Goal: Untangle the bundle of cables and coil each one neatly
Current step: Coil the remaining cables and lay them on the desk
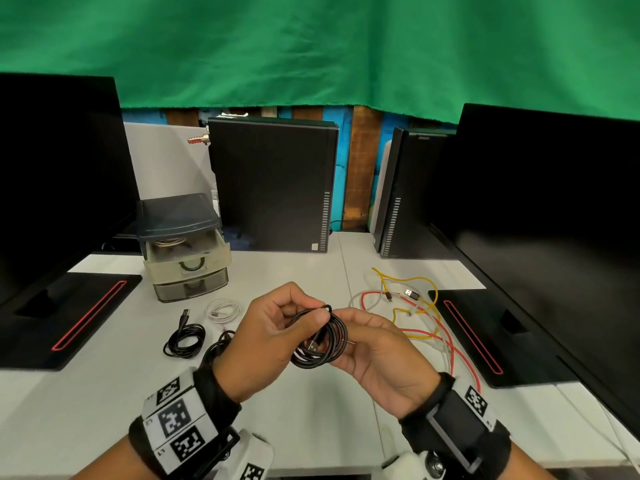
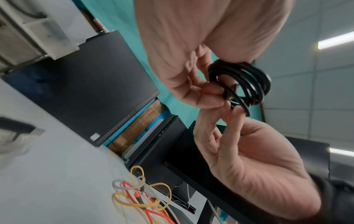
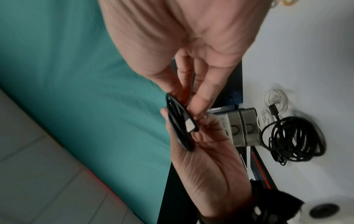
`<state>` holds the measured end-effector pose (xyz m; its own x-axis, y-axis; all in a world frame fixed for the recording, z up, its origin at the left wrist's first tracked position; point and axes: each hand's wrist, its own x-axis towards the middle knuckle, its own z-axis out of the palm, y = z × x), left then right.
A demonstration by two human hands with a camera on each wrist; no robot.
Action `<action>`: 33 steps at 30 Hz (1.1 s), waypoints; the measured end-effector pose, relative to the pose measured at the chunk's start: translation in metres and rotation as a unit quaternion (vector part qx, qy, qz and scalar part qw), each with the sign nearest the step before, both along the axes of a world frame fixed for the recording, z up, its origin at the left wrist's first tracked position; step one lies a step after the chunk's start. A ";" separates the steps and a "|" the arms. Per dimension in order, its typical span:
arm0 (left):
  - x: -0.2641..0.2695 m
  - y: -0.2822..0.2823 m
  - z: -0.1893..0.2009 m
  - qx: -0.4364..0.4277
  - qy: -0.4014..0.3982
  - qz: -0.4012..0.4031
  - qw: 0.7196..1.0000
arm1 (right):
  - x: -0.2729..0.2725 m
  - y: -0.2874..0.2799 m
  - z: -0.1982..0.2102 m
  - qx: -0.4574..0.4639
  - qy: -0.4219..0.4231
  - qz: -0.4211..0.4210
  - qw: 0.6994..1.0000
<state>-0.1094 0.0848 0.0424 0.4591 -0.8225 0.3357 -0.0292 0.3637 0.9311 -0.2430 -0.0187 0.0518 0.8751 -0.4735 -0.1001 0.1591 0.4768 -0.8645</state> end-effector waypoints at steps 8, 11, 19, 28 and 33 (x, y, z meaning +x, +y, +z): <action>-0.004 0.003 -0.006 0.013 -0.173 0.118 0.978 | 0.000 0.000 -0.007 -0.089 -0.010 -0.017 0.996; -0.006 0.002 -0.009 0.026 -0.143 0.105 0.984 | 0.004 0.001 -0.014 -0.137 0.008 -0.054 0.989; -0.014 -0.001 -0.013 0.061 -0.127 0.103 0.985 | 0.003 0.011 -0.020 -0.268 0.046 -0.104 0.957; -0.008 -0.002 -0.013 0.080 -0.050 0.044 0.995 | 0.000 -0.005 -0.013 -0.290 0.058 -0.086 0.951; -0.004 -0.002 -0.010 0.100 -0.051 0.010 0.994 | -0.002 -0.015 -0.009 -0.250 0.047 -0.043 0.966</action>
<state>-0.1131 0.0832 0.0324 0.4488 -0.8681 0.2122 -0.1325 0.1702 0.9765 -0.2448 -0.0332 0.0429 0.8282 -0.5543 0.0826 0.0884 -0.0162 -0.9959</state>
